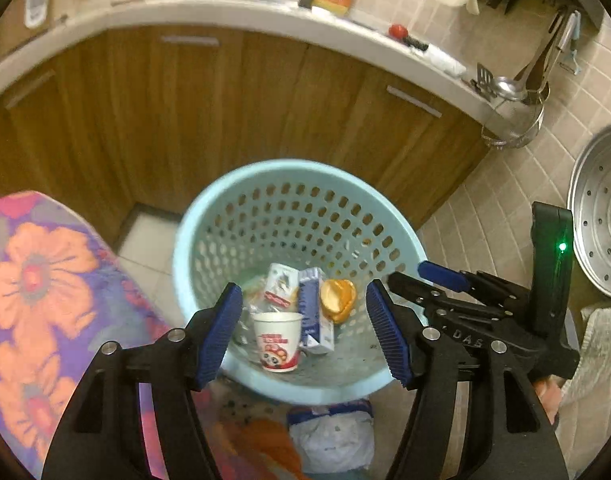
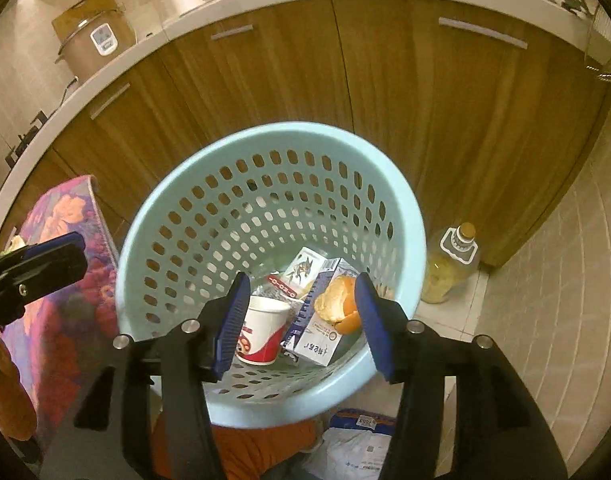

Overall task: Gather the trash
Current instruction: 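Move both open tools back over the table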

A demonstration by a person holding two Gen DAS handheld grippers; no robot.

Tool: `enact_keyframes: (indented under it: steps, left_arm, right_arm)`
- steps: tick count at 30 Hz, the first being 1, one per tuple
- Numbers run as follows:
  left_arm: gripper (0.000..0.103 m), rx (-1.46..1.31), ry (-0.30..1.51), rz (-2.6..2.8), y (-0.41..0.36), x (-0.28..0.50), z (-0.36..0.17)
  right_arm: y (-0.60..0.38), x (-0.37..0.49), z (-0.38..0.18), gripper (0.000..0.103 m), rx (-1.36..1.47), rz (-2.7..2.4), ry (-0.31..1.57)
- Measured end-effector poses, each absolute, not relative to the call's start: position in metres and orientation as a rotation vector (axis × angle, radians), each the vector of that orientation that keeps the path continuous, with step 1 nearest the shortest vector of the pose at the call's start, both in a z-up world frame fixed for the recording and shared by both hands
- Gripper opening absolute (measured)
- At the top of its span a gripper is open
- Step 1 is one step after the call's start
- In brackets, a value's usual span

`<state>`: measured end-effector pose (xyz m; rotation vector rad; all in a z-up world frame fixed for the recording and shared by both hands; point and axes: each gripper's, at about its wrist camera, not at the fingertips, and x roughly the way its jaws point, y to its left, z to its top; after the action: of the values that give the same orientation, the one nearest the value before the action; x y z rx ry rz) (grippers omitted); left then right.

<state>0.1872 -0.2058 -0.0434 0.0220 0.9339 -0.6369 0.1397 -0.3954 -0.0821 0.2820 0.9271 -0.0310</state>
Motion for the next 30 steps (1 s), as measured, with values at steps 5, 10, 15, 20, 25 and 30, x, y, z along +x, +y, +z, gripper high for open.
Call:
enact_keyframes:
  steps: [5, 10, 15, 20, 25, 30]
  left_arm:
    - [0.064, -0.012, 0.813, -0.623, -0.18, 0.154, -0.006]
    - [0.066, -0.036, 0.716, -0.585, -0.149, 0.126, 0.027]
    - [0.07, -0.054, 0.623, -0.508, -0.112, 0.097, 0.058]
    - [0.071, -0.06, 0.529, -0.401, -0.069, 0.068, 0.079]
    - [0.071, -0.061, 0.487, -0.332, -0.036, 0.048, 0.088]
    - [0.072, -0.084, 0.482, -0.261, 0.01, 0.032, 0.085]
  right_arm:
    - [-0.375, 0.125, -0.052, 0.051, 0.228, -0.002, 0.86]
    - [-0.342, 0.114, -0.016, 0.051, 0.186, 0.045, 0.79]
    - [-0.305, 0.107, 0.012, 0.051, 0.134, 0.099, 0.741]
    - [-0.259, 0.103, 0.033, 0.051, 0.086, 0.17, 0.703]
    - [-0.204, 0.103, 0.045, 0.051, 0.028, 0.258, 0.694]
    - [-0.148, 0.109, 0.047, 0.061, -0.032, 0.338, 0.695]
